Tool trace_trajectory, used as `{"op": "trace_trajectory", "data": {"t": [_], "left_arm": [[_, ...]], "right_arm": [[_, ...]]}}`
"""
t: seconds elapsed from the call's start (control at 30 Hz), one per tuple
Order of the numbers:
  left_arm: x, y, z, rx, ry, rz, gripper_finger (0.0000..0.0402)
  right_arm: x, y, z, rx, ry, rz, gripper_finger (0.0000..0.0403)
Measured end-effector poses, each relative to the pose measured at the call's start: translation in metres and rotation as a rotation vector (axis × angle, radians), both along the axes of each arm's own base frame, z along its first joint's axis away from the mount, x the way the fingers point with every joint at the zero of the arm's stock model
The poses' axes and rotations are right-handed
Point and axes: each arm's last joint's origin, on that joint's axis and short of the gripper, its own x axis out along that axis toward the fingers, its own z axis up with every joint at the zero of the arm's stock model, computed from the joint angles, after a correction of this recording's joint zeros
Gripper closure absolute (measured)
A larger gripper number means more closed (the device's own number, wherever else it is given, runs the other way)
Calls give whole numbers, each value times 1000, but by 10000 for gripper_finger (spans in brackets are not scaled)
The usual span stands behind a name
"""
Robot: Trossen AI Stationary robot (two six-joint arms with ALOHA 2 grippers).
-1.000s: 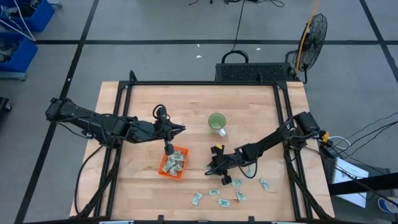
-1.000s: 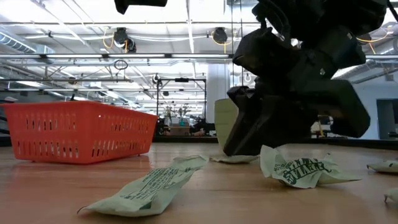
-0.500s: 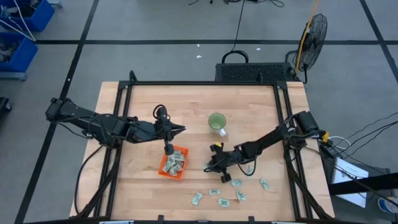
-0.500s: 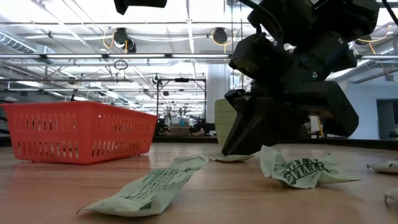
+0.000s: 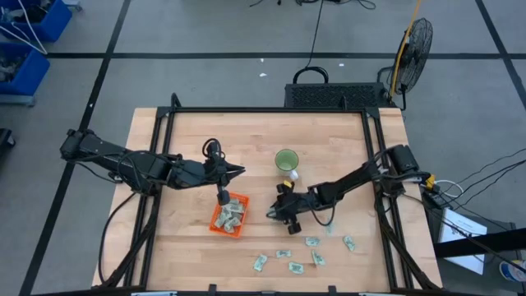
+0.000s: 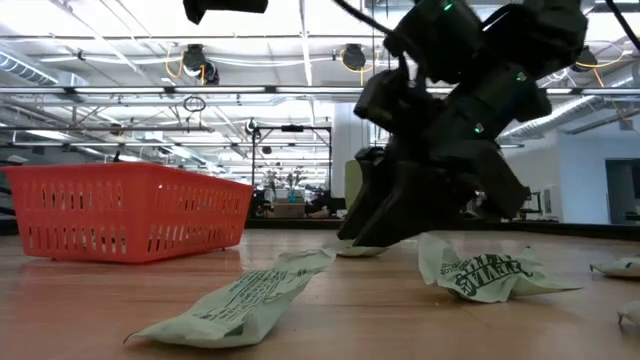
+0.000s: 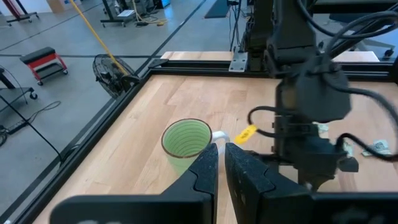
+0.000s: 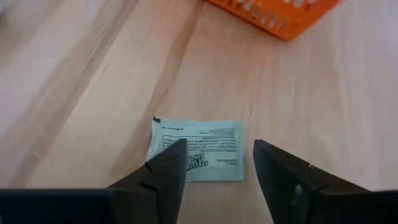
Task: Pick and place Stevia / Truvia into bins
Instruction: Put the light green stevia packet into the orange basket
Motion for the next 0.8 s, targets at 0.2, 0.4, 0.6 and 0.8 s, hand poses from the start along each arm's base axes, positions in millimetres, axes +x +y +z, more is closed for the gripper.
{"op": "trace_trajectory", "data": {"t": [0.2,0.4,0.6,0.8], "left_arm": [[0,0,0,-2,0,0,364],[0,0,0,-2,-1,0,364],[0,0,0,-1,5,1,364],[0,0,-1,3,7,-1,364]], "right_arm": [[4,-10,-14,88,46,-14,218],[4,-11,-17,73,52,-13,260],[11,-10,-10,90,-61,-4,346],[21,-9,3,26,-255,32,393]]}}
